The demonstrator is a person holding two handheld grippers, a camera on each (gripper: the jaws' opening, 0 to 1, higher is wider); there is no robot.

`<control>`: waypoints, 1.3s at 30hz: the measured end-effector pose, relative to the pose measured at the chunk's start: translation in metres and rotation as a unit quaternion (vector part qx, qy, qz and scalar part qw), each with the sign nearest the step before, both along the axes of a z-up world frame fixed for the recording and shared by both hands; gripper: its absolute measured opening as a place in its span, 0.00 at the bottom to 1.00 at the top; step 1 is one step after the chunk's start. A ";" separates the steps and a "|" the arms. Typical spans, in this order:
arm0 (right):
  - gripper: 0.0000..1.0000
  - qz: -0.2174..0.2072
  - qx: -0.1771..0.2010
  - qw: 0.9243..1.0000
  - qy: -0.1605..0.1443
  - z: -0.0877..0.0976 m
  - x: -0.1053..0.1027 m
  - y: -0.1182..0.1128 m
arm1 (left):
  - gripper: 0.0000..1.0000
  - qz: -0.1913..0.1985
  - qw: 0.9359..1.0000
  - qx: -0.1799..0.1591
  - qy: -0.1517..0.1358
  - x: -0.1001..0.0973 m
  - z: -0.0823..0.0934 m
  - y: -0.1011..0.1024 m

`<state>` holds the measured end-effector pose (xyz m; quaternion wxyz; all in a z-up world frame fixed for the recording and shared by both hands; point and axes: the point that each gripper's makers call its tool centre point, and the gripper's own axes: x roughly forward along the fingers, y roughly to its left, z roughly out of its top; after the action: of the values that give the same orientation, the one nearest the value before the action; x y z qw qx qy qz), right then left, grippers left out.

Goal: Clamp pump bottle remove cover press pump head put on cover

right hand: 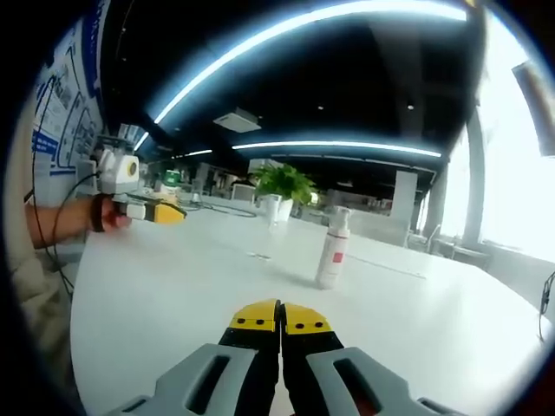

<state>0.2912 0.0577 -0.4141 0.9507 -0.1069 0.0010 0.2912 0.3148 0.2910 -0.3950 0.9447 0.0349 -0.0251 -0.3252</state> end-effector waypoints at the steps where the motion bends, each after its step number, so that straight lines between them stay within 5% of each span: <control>1: 0.00 -0.001 0.001 1.000 0.000 0.000 0.000 0.000 | 0.01 -0.001 1.000 -0.002 0.002 0.000 0.000 0.000; 14: 0.00 -0.020 0.034 0.999 0.015 0.003 0.004 -0.011 | 0.04 0.001 1.000 0.018 0.009 0.003 -0.007 -0.002; 35: 0.00 -0.016 -0.004 1.000 0.008 -0.005 0.005 -0.011 | 0.08 0.019 0.999 0.039 0.014 0.003 -0.014 0.002; 39: 0.00 -0.021 -0.013 1.000 0.006 -0.007 0.005 -0.012 | 0.15 0.025 0.999 0.035 0.012 0.006 -0.012 0.006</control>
<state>0.2966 0.0458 -0.4209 0.9550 -0.1177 0.0133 0.2719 0.3206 0.2967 -0.4074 0.9508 0.0649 -0.0009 -0.3029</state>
